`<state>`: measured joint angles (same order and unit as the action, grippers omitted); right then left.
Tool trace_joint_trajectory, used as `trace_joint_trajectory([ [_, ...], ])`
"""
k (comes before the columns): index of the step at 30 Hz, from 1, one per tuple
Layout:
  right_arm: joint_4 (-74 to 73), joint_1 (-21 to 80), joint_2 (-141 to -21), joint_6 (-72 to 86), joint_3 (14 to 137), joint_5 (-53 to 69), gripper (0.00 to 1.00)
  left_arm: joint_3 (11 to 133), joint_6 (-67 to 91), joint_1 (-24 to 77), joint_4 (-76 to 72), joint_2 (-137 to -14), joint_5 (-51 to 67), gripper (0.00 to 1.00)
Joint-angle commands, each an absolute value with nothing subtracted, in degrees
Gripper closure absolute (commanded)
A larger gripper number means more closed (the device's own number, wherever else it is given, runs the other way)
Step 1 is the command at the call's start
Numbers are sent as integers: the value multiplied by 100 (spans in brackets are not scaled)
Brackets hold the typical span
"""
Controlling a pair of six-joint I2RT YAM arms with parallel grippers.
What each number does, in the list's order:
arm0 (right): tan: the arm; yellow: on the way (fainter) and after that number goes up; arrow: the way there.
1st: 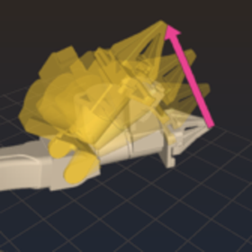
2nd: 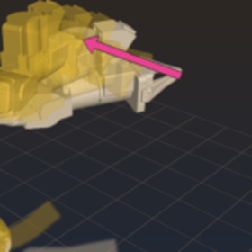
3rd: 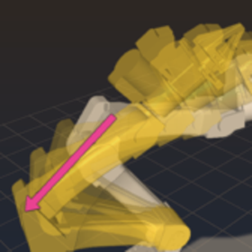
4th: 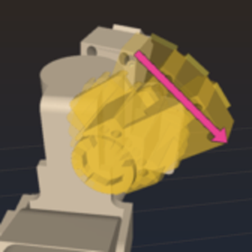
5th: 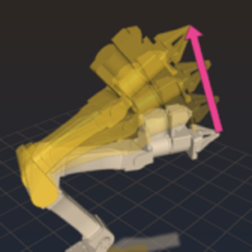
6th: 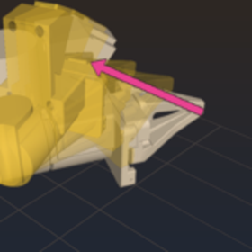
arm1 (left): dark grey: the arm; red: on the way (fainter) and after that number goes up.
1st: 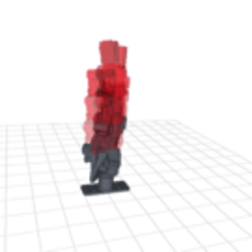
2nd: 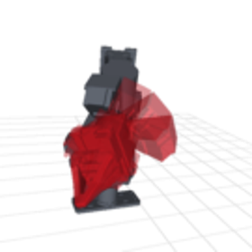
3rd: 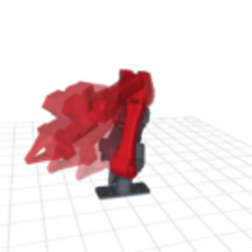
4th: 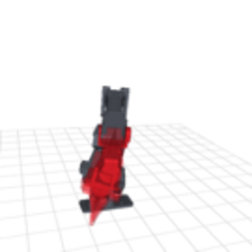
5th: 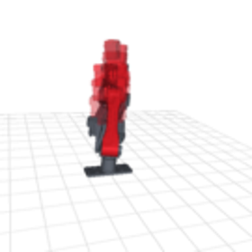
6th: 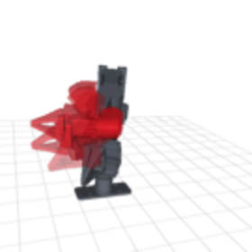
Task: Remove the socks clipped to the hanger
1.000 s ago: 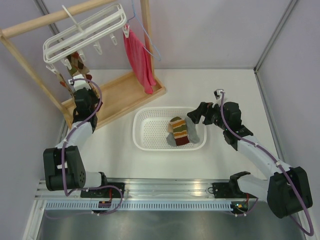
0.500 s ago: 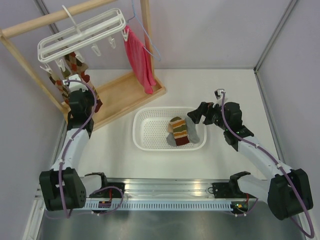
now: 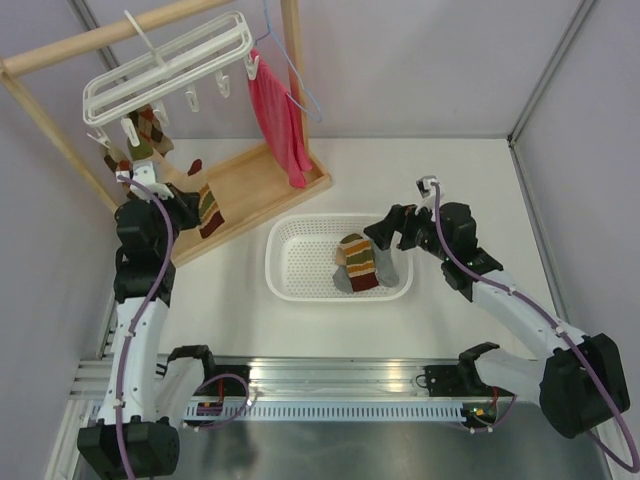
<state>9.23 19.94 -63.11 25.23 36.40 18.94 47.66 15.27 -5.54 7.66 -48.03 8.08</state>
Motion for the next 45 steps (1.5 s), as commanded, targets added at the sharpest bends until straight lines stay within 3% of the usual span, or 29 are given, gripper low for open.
trace_joint_trajectory([
  [1, 1221, 2574, -6345, 2435, 4192, 1645, 4, 5106, 1863, -580, 1326, -4571, 1738, 98],
  [17, 3549, 5079, -8497, 2400, 5782, 1529, 3, 5475, 2715, -571, 1934, -4553, 3049, 98],
  [23, 4359, 5343, -9149, 2303, 6142, 1494, 3, 5528, 3005, -580, 2013, -4570, 3304, 98],
  [42, 4711, 5660, -10714, 1986, 7277, 1503, 4, 5528, 3199, -580, 2021, -4438, 3700, 98],
  [43, 4720, 5678, -10749, 2004, 7303, 1520, 5, 5537, 3199, -571, 2021, -4430, 3691, 98],
  [45, 4755, 5678, -10810, 2074, 7312, 1608, 19, 5537, 3173, -580, 2021, -4439, 3683, 98],
])
